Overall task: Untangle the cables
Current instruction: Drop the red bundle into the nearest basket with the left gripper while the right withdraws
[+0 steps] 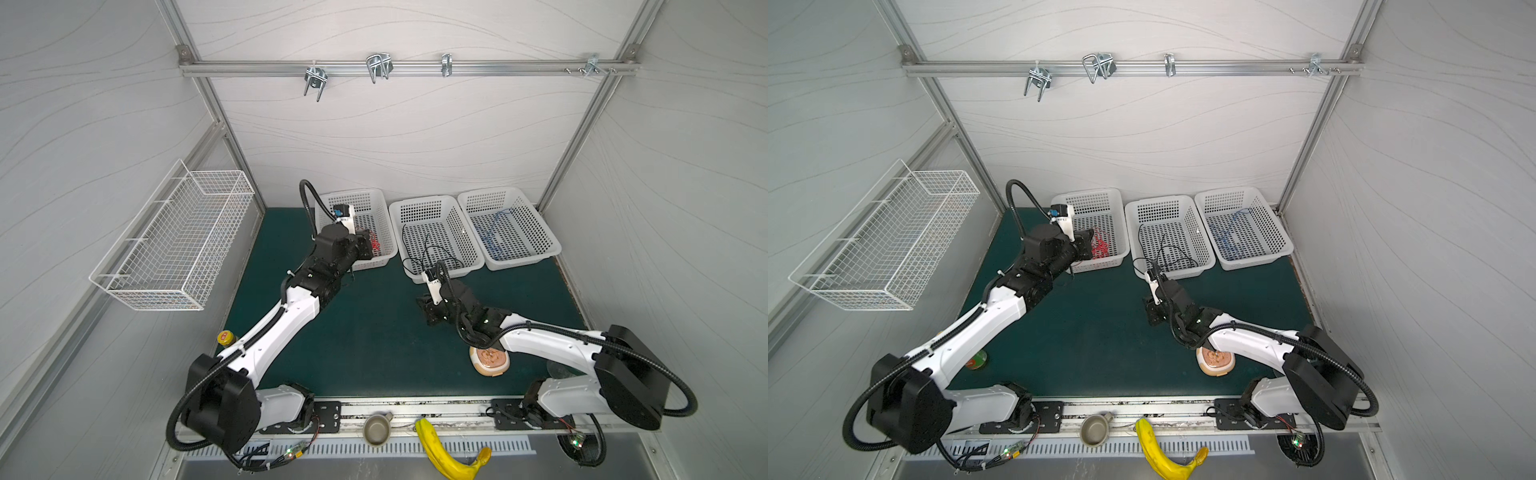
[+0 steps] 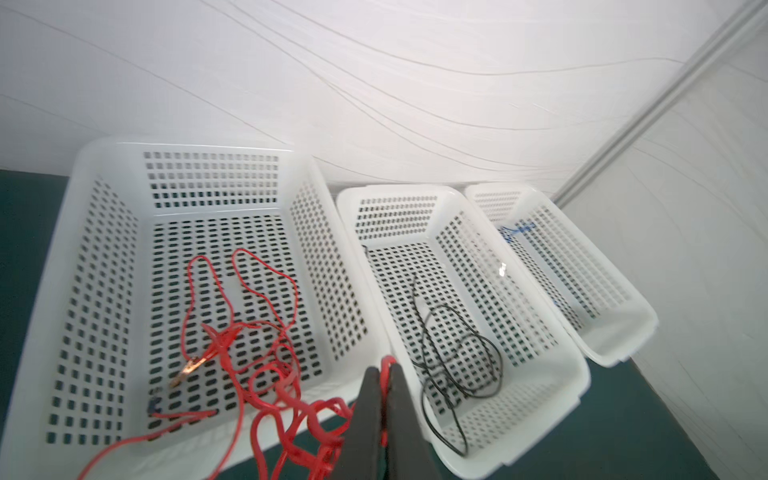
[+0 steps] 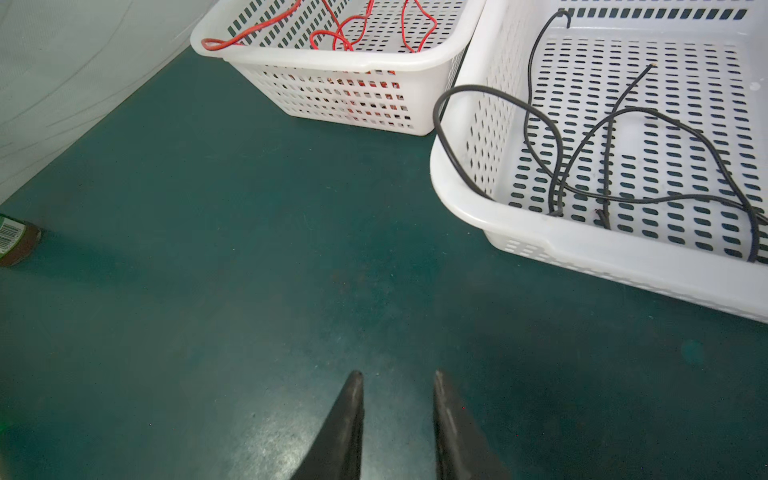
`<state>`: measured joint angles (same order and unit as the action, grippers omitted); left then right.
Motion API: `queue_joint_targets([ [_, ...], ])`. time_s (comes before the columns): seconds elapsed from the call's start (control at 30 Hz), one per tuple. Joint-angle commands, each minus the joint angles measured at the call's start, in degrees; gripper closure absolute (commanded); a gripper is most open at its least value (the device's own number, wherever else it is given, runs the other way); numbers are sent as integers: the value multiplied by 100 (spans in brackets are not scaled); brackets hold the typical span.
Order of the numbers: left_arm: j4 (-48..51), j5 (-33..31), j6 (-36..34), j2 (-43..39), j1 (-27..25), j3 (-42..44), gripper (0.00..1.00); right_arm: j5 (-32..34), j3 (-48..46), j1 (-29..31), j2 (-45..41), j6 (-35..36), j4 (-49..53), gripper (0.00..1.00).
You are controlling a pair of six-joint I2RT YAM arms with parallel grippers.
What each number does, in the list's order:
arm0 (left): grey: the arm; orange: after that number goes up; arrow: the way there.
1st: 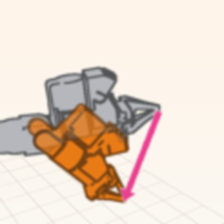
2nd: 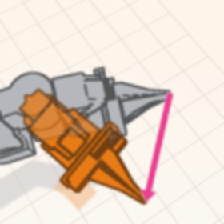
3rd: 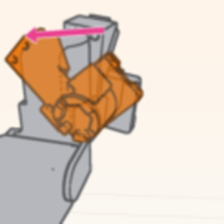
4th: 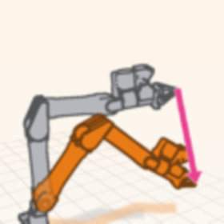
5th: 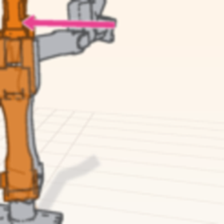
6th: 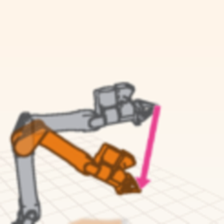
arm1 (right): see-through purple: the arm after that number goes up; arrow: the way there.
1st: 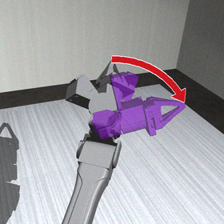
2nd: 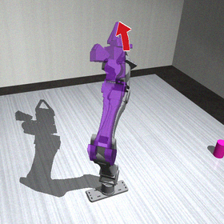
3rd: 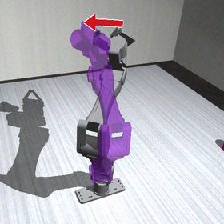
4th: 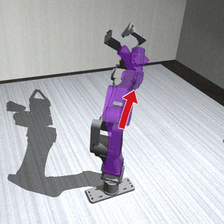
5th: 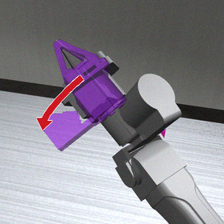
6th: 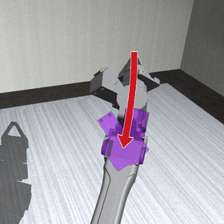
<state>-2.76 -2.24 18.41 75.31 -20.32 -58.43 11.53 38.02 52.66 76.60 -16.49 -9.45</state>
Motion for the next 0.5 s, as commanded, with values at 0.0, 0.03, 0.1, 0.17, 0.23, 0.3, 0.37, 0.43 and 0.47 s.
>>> queue_joint_targets([
  [0.0,174,-119,-40,669,337,-567,100,90,97,-2,-57,42,82,70],
  [0.03,255,-106,-23,879,421,-716,100,106,56,-2,-93,22,84,70],
  [0.1,428,-39,12,1333,573,-1017,100,176,-42,-2,-215,-27,79,69],
  [0.17,515,60,20,1696,657,-1212,100,230,-129,-2,-333,-72,109,68],
  [0.23,570,180,22,1965,695,-1358,100,290,-213,-2,-461,-107,152,67],
  [0.3,607,274,14,2196,704,-1466,99,372,-284,-2,-601,-128,226,66],
  [0.37,625,341,10,2338,705,-1520,96,442,-357,-2,-712,-134,275,65],
  [0.43,634,364,4,2421,704,-1547,91,502,-407,-2,-815,-143,301,64],
  [0.47,642,378,4,2447,704,-1559,88,516,-437,-2,-864,-152,311,64],
])
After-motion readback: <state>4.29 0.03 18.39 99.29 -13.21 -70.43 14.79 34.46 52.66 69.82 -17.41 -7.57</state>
